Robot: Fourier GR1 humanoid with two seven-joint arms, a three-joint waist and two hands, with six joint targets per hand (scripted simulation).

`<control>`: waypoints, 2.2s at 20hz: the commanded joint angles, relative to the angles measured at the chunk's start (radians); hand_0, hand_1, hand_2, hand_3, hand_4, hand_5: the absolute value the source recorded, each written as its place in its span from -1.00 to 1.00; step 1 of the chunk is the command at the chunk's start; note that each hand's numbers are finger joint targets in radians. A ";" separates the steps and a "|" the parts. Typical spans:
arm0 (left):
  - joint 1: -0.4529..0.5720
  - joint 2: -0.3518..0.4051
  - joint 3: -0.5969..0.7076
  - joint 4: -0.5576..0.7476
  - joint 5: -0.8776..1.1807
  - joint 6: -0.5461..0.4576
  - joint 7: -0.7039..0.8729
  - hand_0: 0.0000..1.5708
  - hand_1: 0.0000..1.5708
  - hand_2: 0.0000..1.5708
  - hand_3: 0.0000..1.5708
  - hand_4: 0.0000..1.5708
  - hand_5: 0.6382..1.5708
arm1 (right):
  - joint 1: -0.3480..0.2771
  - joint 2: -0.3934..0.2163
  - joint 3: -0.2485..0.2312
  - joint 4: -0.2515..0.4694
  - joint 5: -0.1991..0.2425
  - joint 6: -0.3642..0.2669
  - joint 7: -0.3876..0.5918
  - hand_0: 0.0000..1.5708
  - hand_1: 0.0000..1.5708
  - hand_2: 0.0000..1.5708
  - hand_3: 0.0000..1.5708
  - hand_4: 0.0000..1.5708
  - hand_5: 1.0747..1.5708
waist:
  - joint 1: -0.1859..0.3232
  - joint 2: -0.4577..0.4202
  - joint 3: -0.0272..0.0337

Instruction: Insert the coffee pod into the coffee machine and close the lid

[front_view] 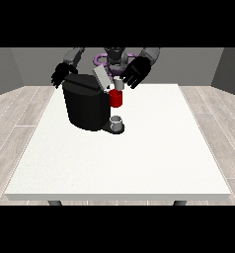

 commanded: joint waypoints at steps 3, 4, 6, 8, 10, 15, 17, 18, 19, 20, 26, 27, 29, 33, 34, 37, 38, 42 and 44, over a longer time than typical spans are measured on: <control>-0.015 -0.047 -0.019 -0.002 -0.021 0.020 0.027 0.65 0.65 0.67 0.56 -0.37 1.00 | 0.012 -0.009 -0.007 0.021 0.012 0.000 -0.038 -1.00 -1.00 -1.00 -1.00 -0.39 1.00 | 0.008 0.014 0.0001; -0.020 0.000 0.007 0.024 -0.008 -0.001 0.011 0.63 0.63 0.67 0.56 -0.36 1.00 | -0.011 -0.004 -0.015 -0.017 -0.003 -0.008 -0.015 -1.00 -1.00 -1.00 -1.00 -0.33 1.00 | -0.001 0.033 -0.0002; -0.016 -0.084 -0.039 -0.025 -0.019 -0.009 0.021 0.69 0.69 0.70 0.57 -0.36 1.00 | -0.002 0.001 -0.062 0.081 -0.012 -0.029 -0.078 -1.00 -1.00 -1.00 -1.00 -0.34 1.00 | 0.054 0.019 0.0004; -0.039 -0.046 -0.017 -0.002 -0.015 -0.023 0.043 0.61 0.61 0.66 0.55 -0.35 1.00 | 0.000 -0.040 -0.067 0.044 -0.040 0.026 -0.034 -1.00 -1.00 -1.00 -1.00 -0.39 1.00 | 0.015 0.005 0.0002; -0.018 -0.043 -0.027 -0.016 -0.021 -0.022 -0.004 0.60 0.60 0.65 0.54 -0.35 1.00 | 0.015 -0.031 -0.084 0.064 -0.047 0.018 -0.095 -1.00 -1.00 -1.00 -1.00 -0.35 1.00 | 0.037 0.024 0.0003; -0.032 -0.032 -0.018 0.012 -0.031 -0.015 0.001 0.51 0.51 0.61 0.52 -0.37 1.00 | -0.008 -0.029 -0.077 0.033 -0.051 0.011 -0.041 -1.00 -1.00 -1.00 -1.00 -0.37 1.00 | 0.017 0.042 0.0001; 0.023 -0.019 -0.011 0.024 -0.039 0.040 -0.070 0.53 0.53 0.62 0.53 -0.36 1.00 | 0.017 0.004 -0.048 -0.031 -0.043 -0.014 -0.015 -1.00 -1.00 -1.00 -1.00 -0.34 1.00 | 0.001 0.048 -0.0004; -0.020 -0.011 -0.007 0.033 -0.031 -0.005 -0.047 0.53 0.53 0.62 0.53 -0.36 1.00 | 0.020 0.023 -0.008 -0.030 -0.003 -0.032 -0.021 -1.00 -1.00 -1.00 -1.00 -0.36 1.00 | 0.001 0.037 -0.0003; -0.012 -0.018 -0.006 0.024 -0.027 -0.001 -0.062 0.52 0.52 0.62 0.53 -0.34 1.00 | 0.009 -0.003 -0.049 -0.007 -0.040 -0.003 -0.045 -1.00 -1.00 -1.00 -1.00 -0.35 1.00 | 0.011 0.056 -0.0001; 0.013 -0.079 -0.023 0.025 -0.035 0.019 -0.021 0.53 0.53 0.63 0.54 -0.34 1.00 | 0.013 0.001 -0.030 -0.009 -0.014 -0.028 0.018 -1.00 -1.00 -1.00 -1.00 -0.35 1.00 | 0.024 0.002 -0.0002; -0.039 -0.041 -0.013 0.034 -0.042 -0.011 -0.001 0.54 0.54 0.61 0.52 -0.37 1.00 | -0.025 -0.036 -0.078 0.001 -0.059 0.008 -0.005 -1.00 -1.00 -1.00 -1.00 -0.41 1.00 | 0.011 0.041 0.0000; -0.019 -0.018 -0.003 0.043 -0.035 -0.021 -0.028 0.56 0.56 0.62 0.53 -0.38 1.00 | 0.027 -0.009 -0.053 -0.001 -0.031 -0.015 -0.044 -1.00 -1.00 -1.00 -1.00 -0.44 1.00 | 0.017 0.044 -0.0001; -0.004 -0.080 -0.022 0.036 -0.047 0.005 0.010 0.59 0.59 0.63 0.50 -0.39 1.00 | 0.030 0.001 -0.044 0.011 -0.022 -0.022 -0.048 -1.00 -1.00 -1.00 -1.00 -0.42 1.00 | 0.028 0.014 0.0000; -0.048 -0.025 -0.004 0.056 -0.051 -0.009 -0.002 0.55 0.55 0.59 0.47 -0.41 1.00 | -0.010 0.002 -0.033 -0.021 -0.025 -0.015 -0.048 -1.00 -1.00 -1.00 -1.00 -0.44 1.00 | -0.002 0.068 -0.0001; 0.008 -0.051 -0.007 0.061 -0.038 -0.031 -0.001 0.52 0.52 0.58 0.45 -0.41 1.00 | 0.030 -0.055 -0.078 -0.014 -0.057 0.020 0.008 -1.00 -1.00 -1.00 -1.00 -0.47 1.00 | 0.006 0.004 -0.0002; -0.061 0.003 0.000 0.056 -0.042 -0.066 -0.023 0.48 0.48 0.52 0.35 -0.42 1.00 | 0.009 0.000 -0.039 0.002 -0.007 -0.038 -0.051 -1.00 -1.00 -1.00 -1.00 -0.44 1.00 | 0.017 0.066 -0.0002; -0.052 -0.032 -0.006 0.045 -0.046 -0.045 0.010 0.44 0.44 0.49 0.31 -0.44 1.00 | 0.030 -0.018 -0.060 0.019 -0.042 0.001 -0.049 -1.00 -1.00 -1.00 -1.00 -0.45 1.00 | 0.010 0.034 0.0000; 0.000 -0.048 -0.041 0.031 -0.080 -0.016 -0.033 0.41 0.41 0.46 0.25 -0.47 1.00 | 0.036 0.003 -0.067 0.026 -0.036 -0.038 -0.038 -1.00 -1.00 -1.00 -1.00 -0.53 1.00 | 0.046 0.026 0.0001; -0.053 -0.028 -0.023 0.045 -0.080 -0.015 -0.003 0.34 0.34 0.41 0.19 -0.50 1.00 | 0.003 -0.013 -0.050 0.005 -0.006 -0.045 -0.031 -1.00 -1.00 -1.00 -1.00 -0.52 1.00 | 0.014 0.054 -0.0001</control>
